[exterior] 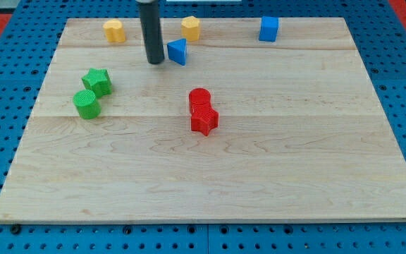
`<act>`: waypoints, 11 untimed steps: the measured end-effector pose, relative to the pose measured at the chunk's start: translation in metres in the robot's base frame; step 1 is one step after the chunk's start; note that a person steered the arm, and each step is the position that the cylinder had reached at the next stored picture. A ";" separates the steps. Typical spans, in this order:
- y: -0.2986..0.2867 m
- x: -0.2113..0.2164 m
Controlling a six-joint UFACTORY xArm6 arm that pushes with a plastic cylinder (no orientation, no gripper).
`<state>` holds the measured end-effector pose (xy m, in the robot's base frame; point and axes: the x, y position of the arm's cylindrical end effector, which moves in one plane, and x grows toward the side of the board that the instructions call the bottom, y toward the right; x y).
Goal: Move the triangle towards the right side
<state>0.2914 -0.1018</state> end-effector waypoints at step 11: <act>0.195 0.054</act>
